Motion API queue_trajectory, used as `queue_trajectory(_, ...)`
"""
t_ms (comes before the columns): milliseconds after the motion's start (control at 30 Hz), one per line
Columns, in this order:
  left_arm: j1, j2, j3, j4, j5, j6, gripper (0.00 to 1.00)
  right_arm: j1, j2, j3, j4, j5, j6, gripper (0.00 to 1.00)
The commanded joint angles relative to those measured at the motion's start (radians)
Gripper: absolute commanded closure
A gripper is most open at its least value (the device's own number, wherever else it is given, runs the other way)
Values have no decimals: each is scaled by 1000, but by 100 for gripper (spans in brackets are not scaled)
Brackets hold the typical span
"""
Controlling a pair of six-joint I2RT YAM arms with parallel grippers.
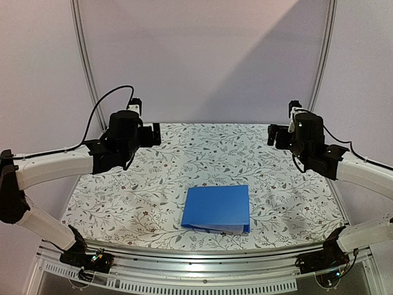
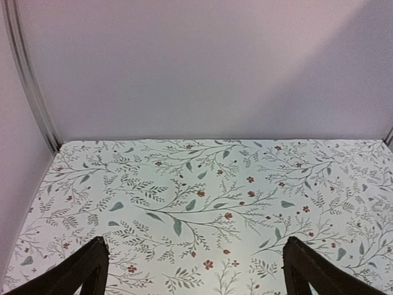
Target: Put the files into the folder
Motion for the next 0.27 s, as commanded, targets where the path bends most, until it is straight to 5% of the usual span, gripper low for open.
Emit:
queue_trajectory(0,105,73,68,-66,285,-155,0,6,-51,-35,70,2,-66,1)
queue_trajectory(233,121,137,141,-171,350,-131,0,9,-13,-36,43,24,-71,1)
